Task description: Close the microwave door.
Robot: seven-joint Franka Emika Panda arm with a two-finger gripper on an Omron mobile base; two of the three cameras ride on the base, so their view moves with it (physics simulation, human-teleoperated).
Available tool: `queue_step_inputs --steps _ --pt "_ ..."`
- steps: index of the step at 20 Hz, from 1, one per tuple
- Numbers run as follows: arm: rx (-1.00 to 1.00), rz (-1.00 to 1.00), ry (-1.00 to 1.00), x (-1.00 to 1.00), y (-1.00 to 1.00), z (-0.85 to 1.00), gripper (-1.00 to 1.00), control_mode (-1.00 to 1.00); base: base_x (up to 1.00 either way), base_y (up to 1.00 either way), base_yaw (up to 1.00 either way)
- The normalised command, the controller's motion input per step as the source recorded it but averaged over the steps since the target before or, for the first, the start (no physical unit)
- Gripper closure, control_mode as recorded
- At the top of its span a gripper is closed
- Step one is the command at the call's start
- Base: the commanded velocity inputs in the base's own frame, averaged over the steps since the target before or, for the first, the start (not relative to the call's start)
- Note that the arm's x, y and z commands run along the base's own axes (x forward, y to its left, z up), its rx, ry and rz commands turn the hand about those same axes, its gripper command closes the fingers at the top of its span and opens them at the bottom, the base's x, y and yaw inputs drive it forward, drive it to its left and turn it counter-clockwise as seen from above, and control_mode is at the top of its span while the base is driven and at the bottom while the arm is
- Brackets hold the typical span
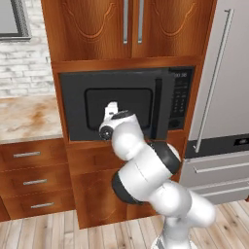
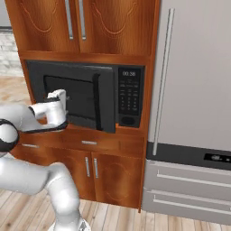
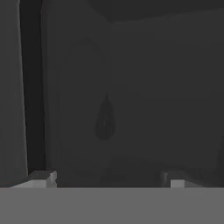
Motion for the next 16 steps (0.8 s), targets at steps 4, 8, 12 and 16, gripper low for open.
queue_step_inputs --steps 4,8,12,16 --pt "0.0 0.23 0.0 0.59 -0.21 0.0 -1.0 -1.0 0.0 0.0 0.0" --pt "0.0 0.19 0.0 0.35 -0.14 0.0 -1.0 -1.0 0.0 0.0 0.0" --pt "0.0 0.14 0.0 0.05 -0.01 0.0 -1.0 -1.0 0.0 0.0 0.0" --pt "0.0 0.06 0.0 -0.08 0.0 0.0 -1.0 -1.0 0.0 0.0 0.0"
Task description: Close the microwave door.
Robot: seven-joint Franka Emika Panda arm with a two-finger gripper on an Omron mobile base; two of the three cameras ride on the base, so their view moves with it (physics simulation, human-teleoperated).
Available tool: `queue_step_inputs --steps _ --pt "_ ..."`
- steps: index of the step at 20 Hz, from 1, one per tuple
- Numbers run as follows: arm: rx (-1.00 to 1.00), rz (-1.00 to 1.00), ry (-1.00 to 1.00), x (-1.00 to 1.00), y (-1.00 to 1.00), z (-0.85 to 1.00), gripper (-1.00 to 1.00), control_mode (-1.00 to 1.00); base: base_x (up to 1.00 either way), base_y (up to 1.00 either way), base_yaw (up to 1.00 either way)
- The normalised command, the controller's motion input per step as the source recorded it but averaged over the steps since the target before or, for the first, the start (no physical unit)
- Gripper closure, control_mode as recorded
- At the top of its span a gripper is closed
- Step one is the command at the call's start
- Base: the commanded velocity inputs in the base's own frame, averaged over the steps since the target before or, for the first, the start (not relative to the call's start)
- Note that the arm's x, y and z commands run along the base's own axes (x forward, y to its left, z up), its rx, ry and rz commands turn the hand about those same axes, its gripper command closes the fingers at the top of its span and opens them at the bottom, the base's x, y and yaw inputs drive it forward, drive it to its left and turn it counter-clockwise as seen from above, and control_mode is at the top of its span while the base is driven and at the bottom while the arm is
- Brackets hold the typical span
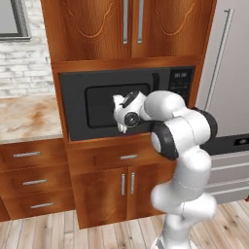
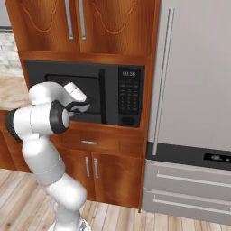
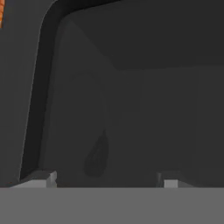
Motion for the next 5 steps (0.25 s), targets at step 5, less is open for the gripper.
queue_step_inputs --steps 5 --pt "0.0 0.0 -0.01 -0.47 0.0 0.01 -1.0 -1.0 0.0 0.0 0.0"
